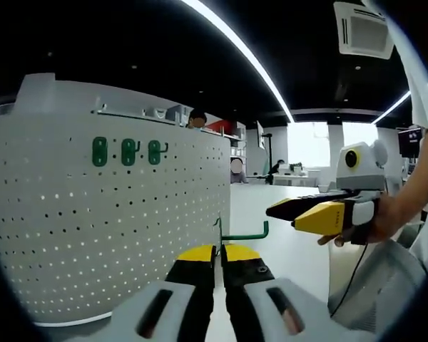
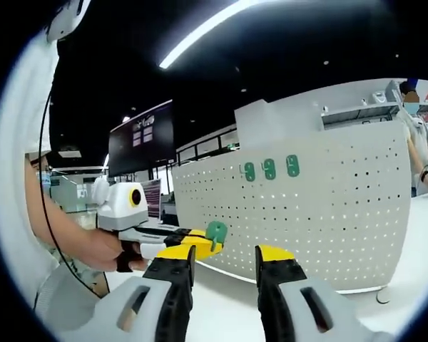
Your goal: Insert the hook assembly into the mounting plate slot until the hook locks in place.
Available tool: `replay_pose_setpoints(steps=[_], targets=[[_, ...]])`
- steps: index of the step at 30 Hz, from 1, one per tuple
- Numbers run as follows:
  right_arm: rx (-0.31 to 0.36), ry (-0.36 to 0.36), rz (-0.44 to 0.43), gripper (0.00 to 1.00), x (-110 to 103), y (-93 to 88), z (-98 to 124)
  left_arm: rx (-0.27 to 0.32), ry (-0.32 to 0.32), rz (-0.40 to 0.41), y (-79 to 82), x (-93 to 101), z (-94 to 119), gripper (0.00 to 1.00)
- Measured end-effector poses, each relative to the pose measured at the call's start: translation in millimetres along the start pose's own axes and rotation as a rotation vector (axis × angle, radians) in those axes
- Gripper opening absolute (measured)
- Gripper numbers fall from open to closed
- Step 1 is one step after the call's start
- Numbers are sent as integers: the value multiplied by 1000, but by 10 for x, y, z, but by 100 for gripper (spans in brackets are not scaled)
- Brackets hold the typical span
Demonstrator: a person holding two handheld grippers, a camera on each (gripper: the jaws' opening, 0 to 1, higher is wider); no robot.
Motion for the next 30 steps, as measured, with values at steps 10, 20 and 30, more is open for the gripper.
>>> replay_pose_setpoints(steps=[10, 20, 30], targets=[[-2, 30, -22, 26, -50, 3, -120, 12, 4, 13, 25, 7, -7, 3], [3, 54, -48, 23, -89, 22, -241, 25, 16, 27, 41, -13, 5, 3], [8, 67, -65, 20, -143, 49, -342, 44, 34, 50, 82, -42, 41, 3]])
Point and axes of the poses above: the point that each gripper's makers call its tool centre point, and the gripper's own axes: z roughly backward along the fingers, x roughly to its right, y roughly out of its top, the point moved 3 cm from there along z, roughly backward along the fingers, and after that the axes turned 4 degrees about -z, right-handed, at the moved point
